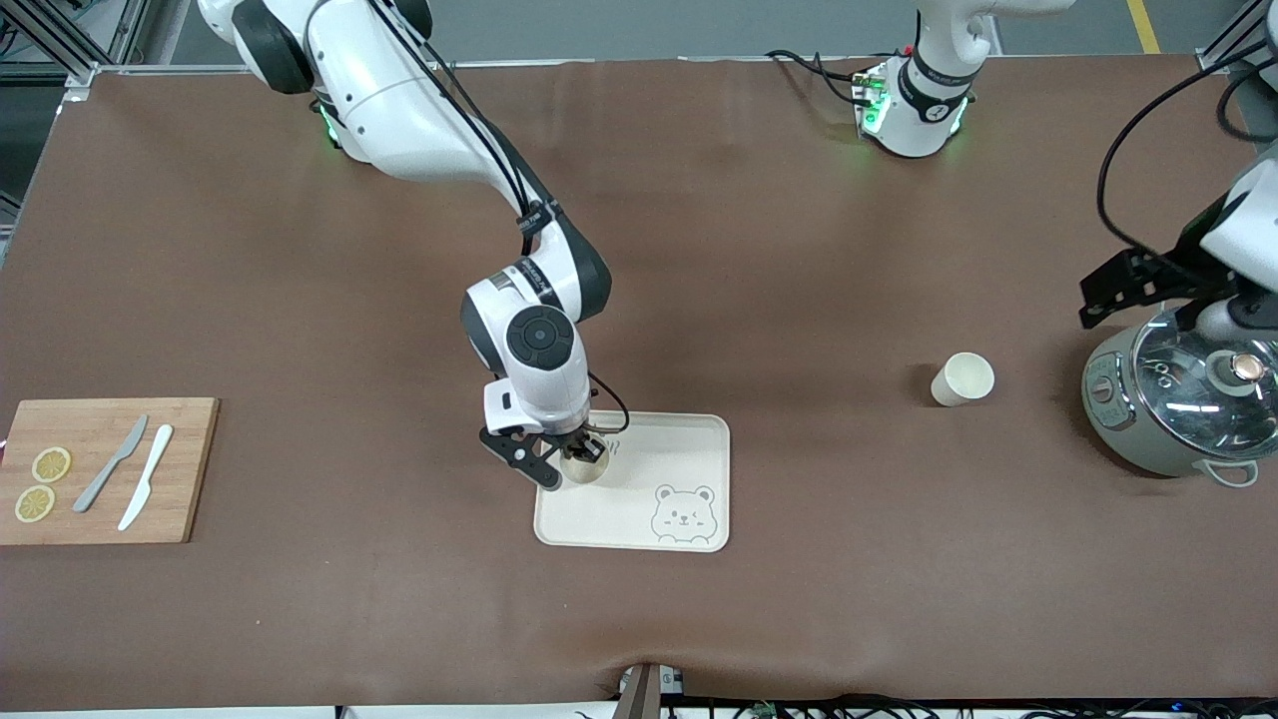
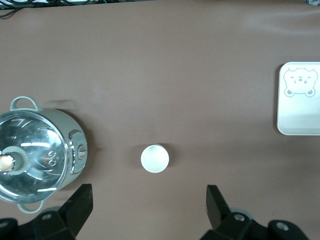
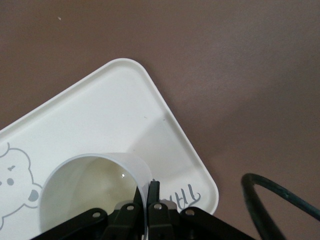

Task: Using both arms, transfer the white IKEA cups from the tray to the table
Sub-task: 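Lift the second cup with the right gripper toward the cutting board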

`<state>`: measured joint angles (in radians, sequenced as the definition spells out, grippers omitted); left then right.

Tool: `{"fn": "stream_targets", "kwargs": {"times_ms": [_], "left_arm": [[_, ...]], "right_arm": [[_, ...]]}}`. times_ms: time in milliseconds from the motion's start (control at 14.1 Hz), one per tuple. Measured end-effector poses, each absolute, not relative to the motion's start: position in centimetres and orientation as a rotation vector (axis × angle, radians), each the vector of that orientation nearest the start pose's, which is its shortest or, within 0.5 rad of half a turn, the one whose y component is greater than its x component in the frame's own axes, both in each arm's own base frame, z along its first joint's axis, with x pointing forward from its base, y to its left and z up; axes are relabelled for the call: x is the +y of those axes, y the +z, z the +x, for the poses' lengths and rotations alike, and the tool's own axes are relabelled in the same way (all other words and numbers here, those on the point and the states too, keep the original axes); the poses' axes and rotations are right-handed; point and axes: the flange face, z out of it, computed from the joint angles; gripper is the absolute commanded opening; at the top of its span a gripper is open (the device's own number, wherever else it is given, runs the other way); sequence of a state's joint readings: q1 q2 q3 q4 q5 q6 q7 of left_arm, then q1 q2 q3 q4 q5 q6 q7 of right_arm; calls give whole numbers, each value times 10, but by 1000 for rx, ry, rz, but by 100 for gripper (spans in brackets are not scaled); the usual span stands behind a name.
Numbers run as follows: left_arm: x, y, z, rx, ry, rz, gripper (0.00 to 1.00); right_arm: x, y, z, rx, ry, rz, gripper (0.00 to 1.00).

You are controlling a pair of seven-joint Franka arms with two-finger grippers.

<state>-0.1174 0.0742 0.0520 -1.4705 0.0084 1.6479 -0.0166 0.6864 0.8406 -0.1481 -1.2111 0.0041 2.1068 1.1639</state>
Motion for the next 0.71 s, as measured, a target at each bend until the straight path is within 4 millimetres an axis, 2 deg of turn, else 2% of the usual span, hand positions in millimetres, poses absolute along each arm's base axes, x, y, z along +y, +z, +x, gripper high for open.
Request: {"fn": "stream_targets", "kwargs": {"times_ms": [142,213,355,426,568,710], "left_arm": [[-35,648,576,80,-167,-3129,100],[-35,650,574,81,-168,-3129,100],[-35,649,572,82,-137,-3130,100],[-35,646,570,82,-101,-3130,100],[-35,640,565,82,-17,-3130,100],[-34,635,562,81,45,-3128,100]], "right_arm": [[411,334,637,732,-158,-3085,0],[399,366,636,658,-130,-3105,0],[358,426,638,557,-66,-3134,0],[333,450,640,500,-38,-3148,0],[284,483,644,406,11,-3166,0],[235,508,644,318,59,-3176,0]]}}
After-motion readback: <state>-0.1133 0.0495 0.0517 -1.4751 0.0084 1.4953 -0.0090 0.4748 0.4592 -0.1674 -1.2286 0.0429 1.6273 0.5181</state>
